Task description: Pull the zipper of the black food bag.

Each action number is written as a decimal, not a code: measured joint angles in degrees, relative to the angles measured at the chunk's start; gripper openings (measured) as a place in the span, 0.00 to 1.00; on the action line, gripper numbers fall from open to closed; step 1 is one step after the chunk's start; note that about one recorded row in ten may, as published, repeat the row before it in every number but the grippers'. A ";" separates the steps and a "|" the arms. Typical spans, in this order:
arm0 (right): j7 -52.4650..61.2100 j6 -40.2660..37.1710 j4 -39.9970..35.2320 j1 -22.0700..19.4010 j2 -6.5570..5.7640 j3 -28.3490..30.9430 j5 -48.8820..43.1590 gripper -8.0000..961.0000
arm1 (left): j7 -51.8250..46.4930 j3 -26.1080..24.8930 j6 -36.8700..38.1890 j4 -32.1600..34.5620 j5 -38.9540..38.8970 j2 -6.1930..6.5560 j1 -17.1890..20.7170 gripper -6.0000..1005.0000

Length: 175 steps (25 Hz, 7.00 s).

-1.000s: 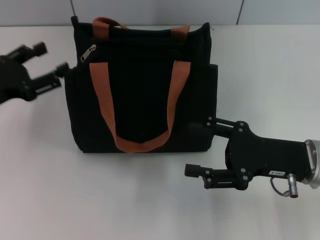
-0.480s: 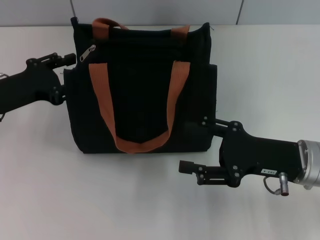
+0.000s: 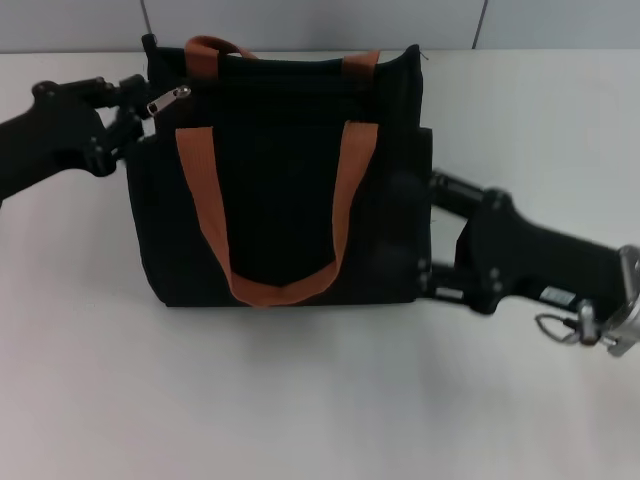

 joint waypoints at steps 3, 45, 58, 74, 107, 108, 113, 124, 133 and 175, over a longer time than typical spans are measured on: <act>4.28 -1.64 -0.09 0.57 0.00 0.00 3.13 0.84 | 0.34 0.00 0.82 0.19 -1.84 -0.08 0.70 0.29; 75.92 22.93 -16.20 24.52 -0.48 -10.21 -5.83 0.39 | 0.26 -1.94 6.16 -0.12 -4.97 -0.88 0.69 0.04; 82.64 26.81 -15.74 27.75 -0.35 -15.93 -6.23 0.39 | 0.53 -1.51 5.87 -0.13 -4.99 -0.96 0.71 0.04; 83.83 32.73 -15.87 29.36 -0.10 -20.13 -6.41 0.38 | 0.24 -1.50 6.34 -0.20 -4.97 -1.03 0.15 0.04; 82.86 36.05 -16.12 29.43 0.27 -21.92 -5.77 0.32 | -0.06 -1.62 6.62 -0.22 -4.89 -2.00 -2.61 0.04; 82.75 36.23 -16.13 29.34 0.26 -21.98 -5.77 0.32 | -0.06 -1.67 6.62 -0.22 -4.89 -2.00 -2.56 0.04; 79.99 36.50 -16.13 28.76 0.27 -22.15 -5.26 0.16 | -0.06 -1.70 6.67 -0.17 -4.97 -1.87 -2.25 0.04; 76.52 36.00 -16.40 27.11 0.26 -22.16 -4.24 0.01 | -0.05 -1.66 6.82 -0.22 -4.98 -1.79 -2.01 0.04; 76.60 36.29 -18.31 24.68 0.19 -22.15 -4.20 0.01 | -0.06 -1.86 6.92 -0.04 -4.98 -1.75 -1.74 0.04; 85.69 29.65 -40.25 2.59 -0.27 -16.90 -11.24 0.01 | -1.70 -2.11 6.59 0.49 -7.27 -0.40 -1.68 0.04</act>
